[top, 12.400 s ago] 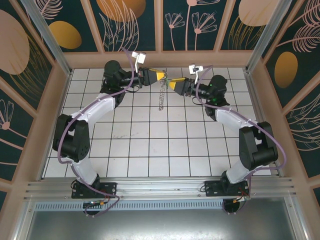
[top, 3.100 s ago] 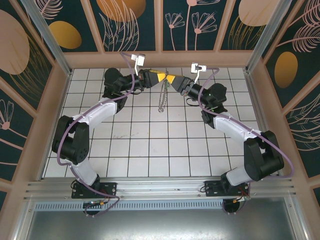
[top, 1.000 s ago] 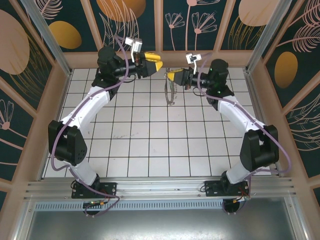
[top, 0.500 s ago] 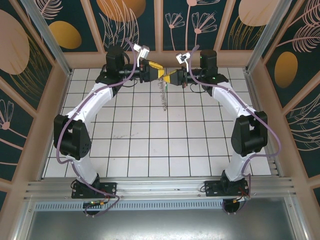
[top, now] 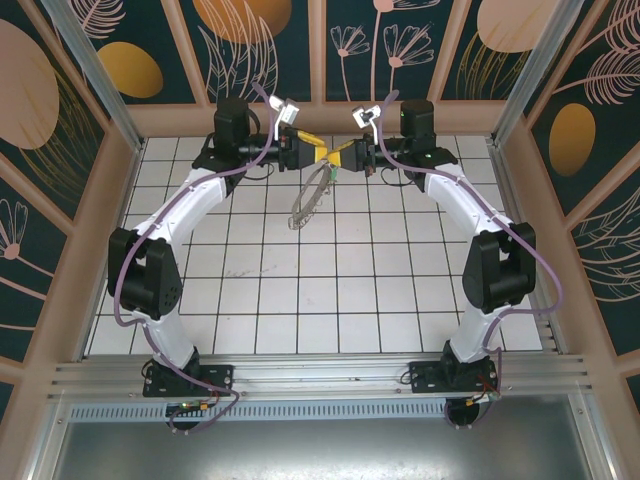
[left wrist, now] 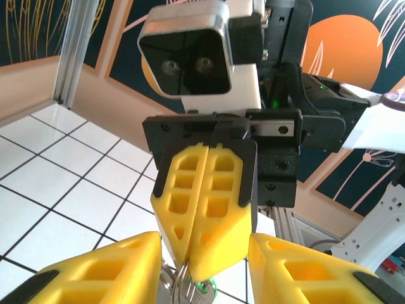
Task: Put the keys on the keyring
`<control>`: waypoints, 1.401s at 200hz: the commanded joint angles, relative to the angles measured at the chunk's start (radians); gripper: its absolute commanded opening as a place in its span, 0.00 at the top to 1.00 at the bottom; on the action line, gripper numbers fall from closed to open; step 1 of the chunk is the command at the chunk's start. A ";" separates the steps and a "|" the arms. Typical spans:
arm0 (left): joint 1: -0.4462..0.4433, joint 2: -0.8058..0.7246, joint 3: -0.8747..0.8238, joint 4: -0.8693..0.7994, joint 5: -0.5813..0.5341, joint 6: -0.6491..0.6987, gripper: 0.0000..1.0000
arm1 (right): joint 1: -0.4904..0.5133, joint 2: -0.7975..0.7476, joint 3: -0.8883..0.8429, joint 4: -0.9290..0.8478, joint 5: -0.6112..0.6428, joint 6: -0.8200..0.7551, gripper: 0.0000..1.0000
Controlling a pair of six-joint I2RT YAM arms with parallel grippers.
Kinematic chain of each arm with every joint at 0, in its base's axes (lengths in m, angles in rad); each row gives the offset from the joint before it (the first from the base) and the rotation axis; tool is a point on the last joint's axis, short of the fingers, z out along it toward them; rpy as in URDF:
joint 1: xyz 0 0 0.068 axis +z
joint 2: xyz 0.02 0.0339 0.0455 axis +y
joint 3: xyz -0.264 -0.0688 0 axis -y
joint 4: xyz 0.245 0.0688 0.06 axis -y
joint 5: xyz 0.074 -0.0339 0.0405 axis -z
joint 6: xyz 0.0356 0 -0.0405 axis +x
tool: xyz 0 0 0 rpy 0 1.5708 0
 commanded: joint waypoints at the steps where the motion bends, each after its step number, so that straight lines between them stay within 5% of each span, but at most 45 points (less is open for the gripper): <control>1: 0.007 0.015 -0.017 0.001 0.031 0.023 0.60 | -0.008 -0.045 0.024 0.028 -0.037 -0.019 1.00; 94: 0.007 0.037 -0.047 0.049 0.051 -0.007 0.63 | -0.009 -0.055 0.014 0.051 -0.040 -0.006 1.00; 154: 0.007 0.038 -0.063 0.132 0.062 -0.071 0.82 | -0.009 -0.047 0.013 0.076 -0.045 0.013 1.00; 227: -0.001 0.037 -0.084 0.255 0.075 -0.163 0.86 | -0.002 -0.036 0.016 0.073 -0.053 0.013 1.00; 259: -0.013 0.042 -0.085 0.283 0.074 -0.184 1.00 | 0.003 -0.032 0.019 0.068 -0.055 0.013 1.00; 280: -0.021 0.039 -0.092 0.315 0.067 -0.206 1.00 | 0.003 -0.033 0.016 0.064 -0.054 0.011 1.00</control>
